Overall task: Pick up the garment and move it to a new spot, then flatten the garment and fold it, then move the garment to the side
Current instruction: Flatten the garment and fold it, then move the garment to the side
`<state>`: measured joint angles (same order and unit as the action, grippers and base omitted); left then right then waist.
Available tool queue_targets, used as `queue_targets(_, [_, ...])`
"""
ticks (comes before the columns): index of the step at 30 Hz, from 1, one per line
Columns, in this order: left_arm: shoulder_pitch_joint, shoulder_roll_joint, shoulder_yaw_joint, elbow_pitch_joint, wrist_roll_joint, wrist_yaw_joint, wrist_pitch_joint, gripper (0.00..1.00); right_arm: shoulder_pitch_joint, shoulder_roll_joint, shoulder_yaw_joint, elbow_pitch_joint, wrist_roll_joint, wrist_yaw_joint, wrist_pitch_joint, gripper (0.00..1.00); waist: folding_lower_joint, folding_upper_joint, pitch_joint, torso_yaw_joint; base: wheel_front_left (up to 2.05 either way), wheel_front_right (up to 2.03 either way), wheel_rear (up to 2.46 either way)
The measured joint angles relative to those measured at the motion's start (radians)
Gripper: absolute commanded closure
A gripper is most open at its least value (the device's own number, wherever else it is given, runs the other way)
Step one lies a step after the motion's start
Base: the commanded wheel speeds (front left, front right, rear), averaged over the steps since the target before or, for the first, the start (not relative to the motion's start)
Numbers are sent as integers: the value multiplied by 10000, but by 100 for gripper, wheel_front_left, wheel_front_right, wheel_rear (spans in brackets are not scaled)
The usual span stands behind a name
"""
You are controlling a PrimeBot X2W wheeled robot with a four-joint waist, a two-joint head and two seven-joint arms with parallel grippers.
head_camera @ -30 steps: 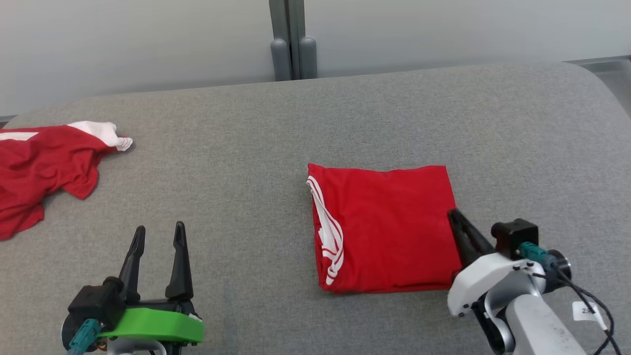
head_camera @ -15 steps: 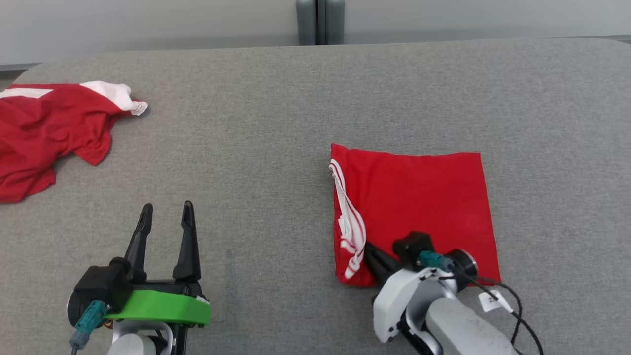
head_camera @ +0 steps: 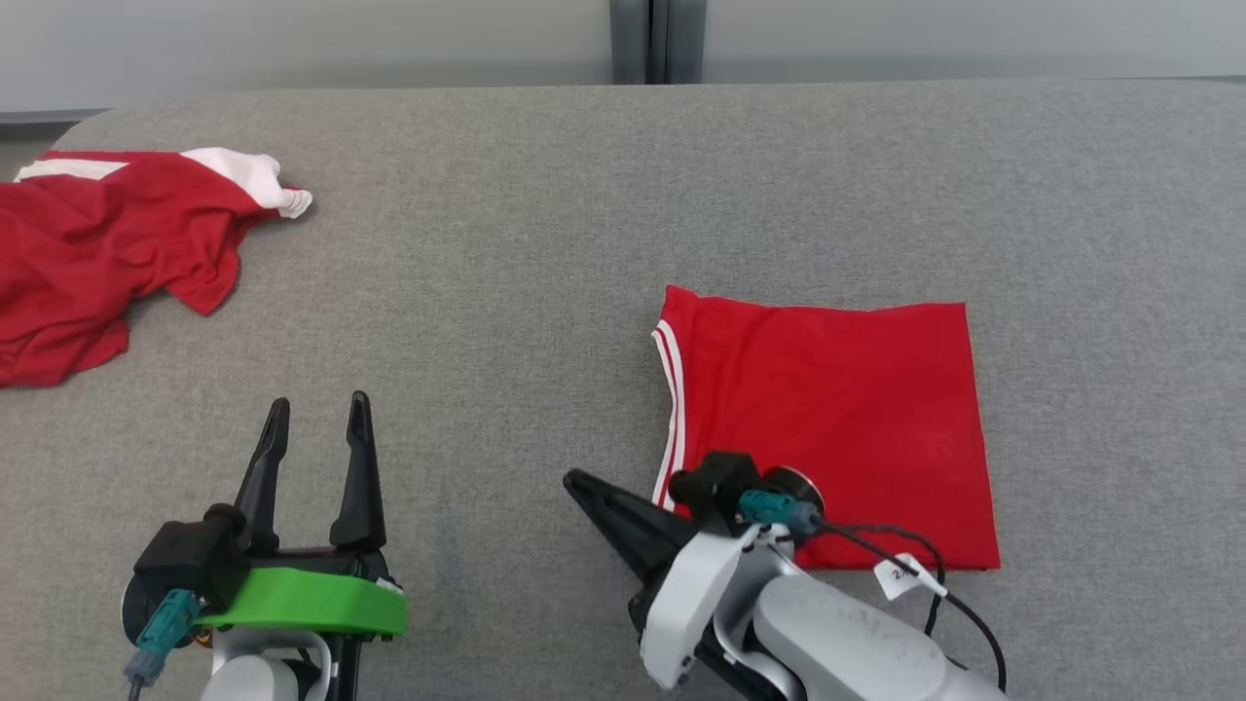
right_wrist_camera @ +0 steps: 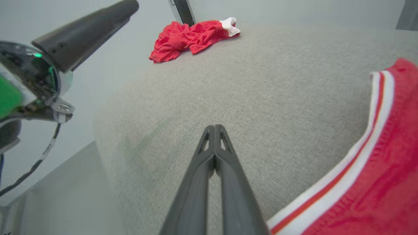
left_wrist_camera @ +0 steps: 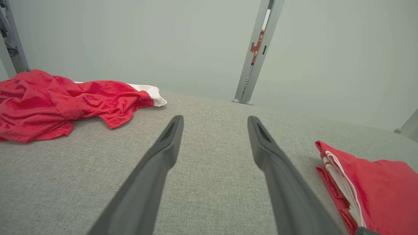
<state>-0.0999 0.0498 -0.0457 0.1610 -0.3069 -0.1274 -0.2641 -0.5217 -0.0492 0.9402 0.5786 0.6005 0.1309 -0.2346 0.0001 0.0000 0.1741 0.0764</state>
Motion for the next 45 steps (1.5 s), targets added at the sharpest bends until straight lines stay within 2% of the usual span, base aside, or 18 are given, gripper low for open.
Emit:
queue_targets(1, [38, -2, 36, -15, 0, 0, 0, 0, -91, 2, -163, -155, 19, 0, -84, 60, 0, 0, -38, -57, 0, 0, 0])
queue_targets(2, [84, -2, 75, -29, 0, 0, 0, 0, -187, 6, -389, -313, -8, 0, -140, 0, 0, 0, -78, -117, 0, 0, 0])
queue_targets(5, [205, -2, 180, -105, 8, 10, 0, 0, -257, -13, -1515, -899, -314, -2, -226, 0, 0, 0, -210, -310, 0, 0, 0])
queue_targets(8, [389, 0, 280, -167, 15, 42, 0, 0, -84, -332, -2928, -1662, -863, 0, -272, 0, 0, 0, -382, -517, 0, 0, 0])
queue_targets(13, [603, -2, 380, -251, 73, 44, 0, 0, 1033, -988, -5407, -2897, -1919, -2, -209, 0, 0, 0, -687, -884, 0, 0, 0])
queue_targets(19, [740, -4, 508, -261, 86, 44, 0, 0, 2253, -1177, -7808, -3998, -2732, -2, 522, 0, -1, 0, -1020, -1235, 0, 0, 0])
queue_targets(25, [940, -4, 552, -236, 84, 42, 0, 0, 2982, -1267, -8589, -4042, -2966, -2, 1229, 0, -1, 0, -1352, -1454, 0, 0, 0])
queue_targets(29, [1070, -2, 533, -211, 82, 44, 0, 0, 3216, -1417, -8579, -3733, -2976, -2, 1407, 0, -1, 0, -1571, -1525, 0, 0, 0])
queue_targets(45, [1363, -2, 589, -196, -4, 217, 0, 0, 3380, -1459, -8659, -2892, -2945, -2, 1009, 0, -1, 0, -1707, -1550, 0, 0, 0])
